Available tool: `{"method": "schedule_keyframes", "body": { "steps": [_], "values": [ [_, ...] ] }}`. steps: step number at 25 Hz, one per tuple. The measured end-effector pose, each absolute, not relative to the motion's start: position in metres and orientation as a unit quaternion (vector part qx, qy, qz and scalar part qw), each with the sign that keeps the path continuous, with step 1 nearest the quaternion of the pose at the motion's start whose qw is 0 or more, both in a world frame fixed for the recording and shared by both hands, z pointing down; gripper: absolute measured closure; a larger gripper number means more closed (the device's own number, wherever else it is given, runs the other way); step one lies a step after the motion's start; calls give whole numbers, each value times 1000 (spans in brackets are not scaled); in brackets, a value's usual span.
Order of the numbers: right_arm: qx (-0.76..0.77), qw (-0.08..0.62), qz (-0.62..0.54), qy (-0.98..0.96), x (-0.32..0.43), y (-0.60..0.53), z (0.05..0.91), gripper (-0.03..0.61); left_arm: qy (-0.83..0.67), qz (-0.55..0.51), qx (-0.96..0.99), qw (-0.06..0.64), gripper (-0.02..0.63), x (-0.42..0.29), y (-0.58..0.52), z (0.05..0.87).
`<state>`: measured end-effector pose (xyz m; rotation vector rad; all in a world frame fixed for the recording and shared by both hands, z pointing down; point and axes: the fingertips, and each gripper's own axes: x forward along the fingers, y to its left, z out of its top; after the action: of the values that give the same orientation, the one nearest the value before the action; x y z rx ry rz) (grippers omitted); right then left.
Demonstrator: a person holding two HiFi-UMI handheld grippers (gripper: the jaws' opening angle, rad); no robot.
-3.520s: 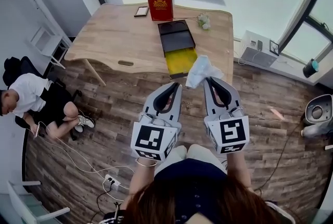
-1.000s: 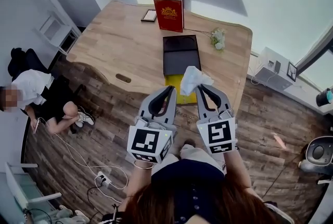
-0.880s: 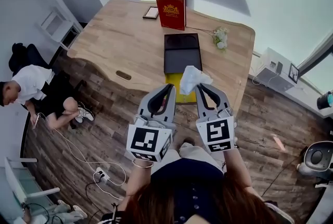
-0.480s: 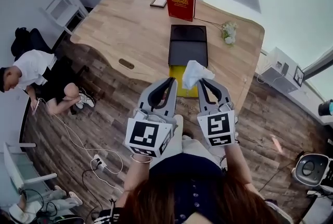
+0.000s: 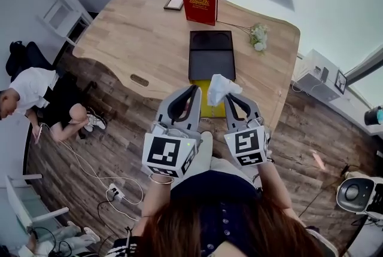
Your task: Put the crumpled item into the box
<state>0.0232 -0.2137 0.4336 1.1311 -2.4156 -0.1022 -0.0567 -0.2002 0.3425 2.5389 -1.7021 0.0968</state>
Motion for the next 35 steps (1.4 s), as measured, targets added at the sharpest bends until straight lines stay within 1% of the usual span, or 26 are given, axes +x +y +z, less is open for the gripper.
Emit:
{"method": "schedule_keyframes", "body": {
  "steps": [17,35],
  "values": [
    [374,317,-24,-871,11,-236,510,548,-550,27,832,60,578,-80,-242,352],
    [305,397,-15,-865,-7,-250,592,548,-559,32,826,64,580,-99,-266,359]
  ]
}}
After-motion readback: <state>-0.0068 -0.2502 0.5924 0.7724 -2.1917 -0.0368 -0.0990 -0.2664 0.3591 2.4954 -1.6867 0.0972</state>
